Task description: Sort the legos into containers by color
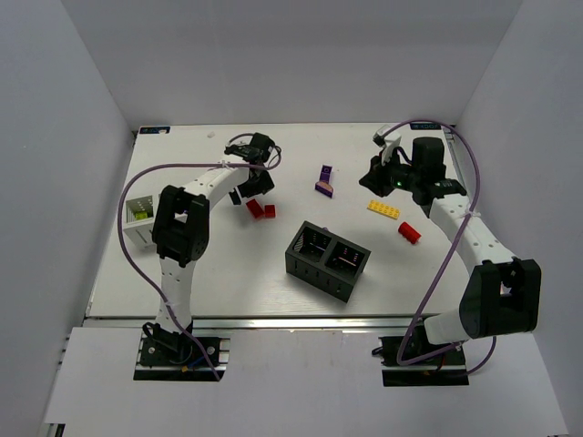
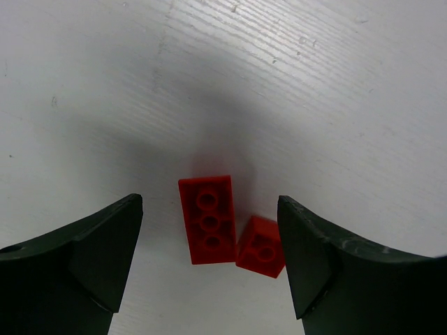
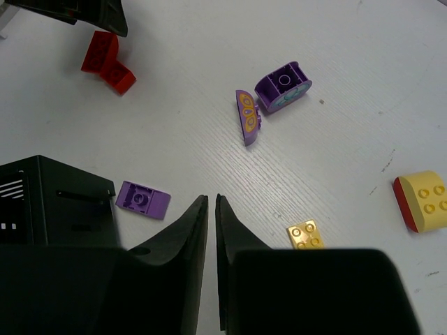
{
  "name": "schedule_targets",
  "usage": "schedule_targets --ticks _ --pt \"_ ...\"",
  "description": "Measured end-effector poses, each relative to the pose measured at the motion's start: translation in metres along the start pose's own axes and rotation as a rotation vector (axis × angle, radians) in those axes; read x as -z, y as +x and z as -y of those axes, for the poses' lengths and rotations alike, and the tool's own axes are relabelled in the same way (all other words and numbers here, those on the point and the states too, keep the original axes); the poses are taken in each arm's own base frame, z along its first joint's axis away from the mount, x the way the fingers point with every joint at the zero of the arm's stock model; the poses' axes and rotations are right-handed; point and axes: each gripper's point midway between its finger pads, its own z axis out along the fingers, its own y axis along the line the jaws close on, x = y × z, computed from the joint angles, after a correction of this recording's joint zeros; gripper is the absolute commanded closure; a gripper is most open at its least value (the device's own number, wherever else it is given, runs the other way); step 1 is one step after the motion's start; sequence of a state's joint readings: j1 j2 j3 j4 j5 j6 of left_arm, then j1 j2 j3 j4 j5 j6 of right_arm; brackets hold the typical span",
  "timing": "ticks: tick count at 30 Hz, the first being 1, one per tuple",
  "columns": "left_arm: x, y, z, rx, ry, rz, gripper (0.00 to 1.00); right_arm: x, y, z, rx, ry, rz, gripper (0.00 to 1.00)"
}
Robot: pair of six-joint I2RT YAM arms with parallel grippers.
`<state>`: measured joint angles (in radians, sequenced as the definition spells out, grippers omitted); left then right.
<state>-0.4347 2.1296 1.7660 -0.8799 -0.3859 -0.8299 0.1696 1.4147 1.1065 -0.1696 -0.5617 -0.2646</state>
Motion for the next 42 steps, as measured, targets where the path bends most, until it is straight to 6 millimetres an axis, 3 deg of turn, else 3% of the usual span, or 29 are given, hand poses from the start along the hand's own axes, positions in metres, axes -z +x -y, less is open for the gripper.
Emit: schedule_targets --ticks 10,19,22,27,33,37,39,42 --pt "-0.008 0.005 -0.007 -0.006 -0.044 -0.005 0.18 0.003 0.0 0.003 -0.012 -0.005 0.007 0.84" --pt "-0.028 0.03 -0.015 -0.019 -0.085 -0.052 0.27 0.006 0.0 0.005 -0.037 -0.013 0.015 0.83" --pt "-0.03 0.03 -0.013 -0.011 -0.075 -0.047 0.38 0.007 -0.001 0.005 -0.039 -0.018 0.018 0.83" --pt "-0.033 0.029 -0.008 0.001 -0.046 -0.032 0.75 0.008 -0.001 0.005 -0.042 -0.025 0.022 0.83" --pt "-0.029 0.031 -0.008 -0.011 -0.017 -0.033 0.95 0.01 -0.001 0.006 -0.047 -0.029 0.026 0.82" --pt "-0.005 0.017 -0.007 -0.069 0.06 -0.006 1.0 0.011 -0.001 0.004 -0.053 -0.048 0.028 0.81" --pt "0.025 -0.006 -0.006 -0.091 0.122 0.056 1.0 0.011 -0.001 0.002 -0.054 -0.06 0.031 0.81" --pt "0.092 -0.059 -0.012 -0.088 0.232 0.219 1.0 0.011 -0.002 0.0 -0.053 -0.071 0.034 0.8"
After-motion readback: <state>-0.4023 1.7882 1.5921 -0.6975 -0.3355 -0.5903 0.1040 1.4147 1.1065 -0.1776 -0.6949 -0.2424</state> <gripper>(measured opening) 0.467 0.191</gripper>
